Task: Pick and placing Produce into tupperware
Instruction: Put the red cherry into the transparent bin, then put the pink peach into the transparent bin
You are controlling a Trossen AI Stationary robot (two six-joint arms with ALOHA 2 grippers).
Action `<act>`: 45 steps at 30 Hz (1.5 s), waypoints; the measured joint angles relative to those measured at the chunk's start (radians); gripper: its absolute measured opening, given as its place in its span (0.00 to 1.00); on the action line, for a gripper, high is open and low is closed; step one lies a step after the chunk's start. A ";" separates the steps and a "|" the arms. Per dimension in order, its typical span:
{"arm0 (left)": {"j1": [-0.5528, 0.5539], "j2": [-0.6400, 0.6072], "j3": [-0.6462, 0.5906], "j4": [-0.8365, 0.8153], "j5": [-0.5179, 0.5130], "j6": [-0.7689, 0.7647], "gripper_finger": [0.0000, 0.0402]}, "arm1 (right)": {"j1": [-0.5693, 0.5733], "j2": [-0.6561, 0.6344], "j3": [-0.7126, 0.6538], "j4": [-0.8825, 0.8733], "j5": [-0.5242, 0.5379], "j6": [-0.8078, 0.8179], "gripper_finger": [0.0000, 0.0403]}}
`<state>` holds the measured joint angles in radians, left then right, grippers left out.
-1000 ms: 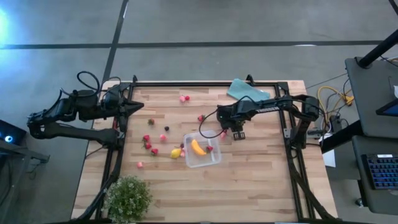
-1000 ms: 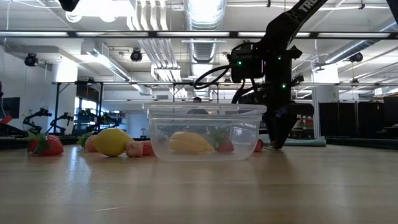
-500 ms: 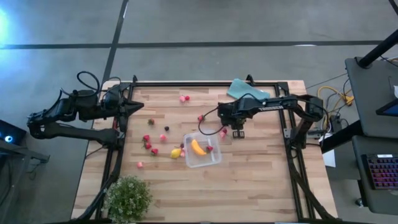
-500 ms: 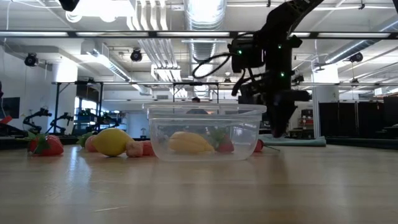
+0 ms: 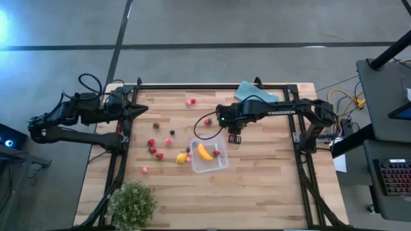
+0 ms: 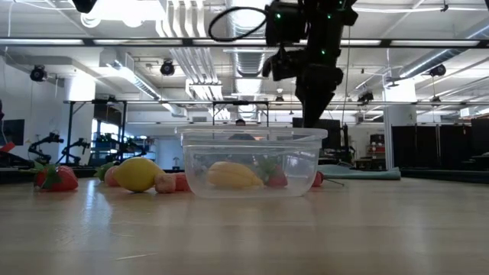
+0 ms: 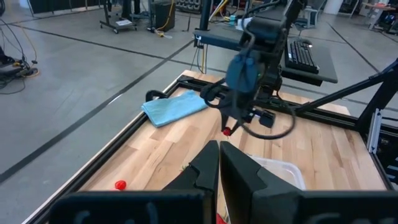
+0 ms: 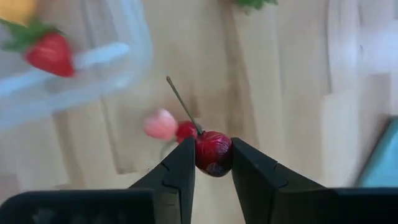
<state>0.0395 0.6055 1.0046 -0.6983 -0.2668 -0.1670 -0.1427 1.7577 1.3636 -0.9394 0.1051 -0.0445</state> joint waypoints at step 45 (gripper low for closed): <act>0.000 -0.046 0.000 -0.106 0.064 -0.011 0.00 | 0.206 0.328 0.442 -0.152 -0.022 0.373 0.49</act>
<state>0.0393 0.5591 1.0046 -0.8047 -0.2028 -0.1783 0.0637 2.0852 1.8058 -1.0914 0.0833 0.3289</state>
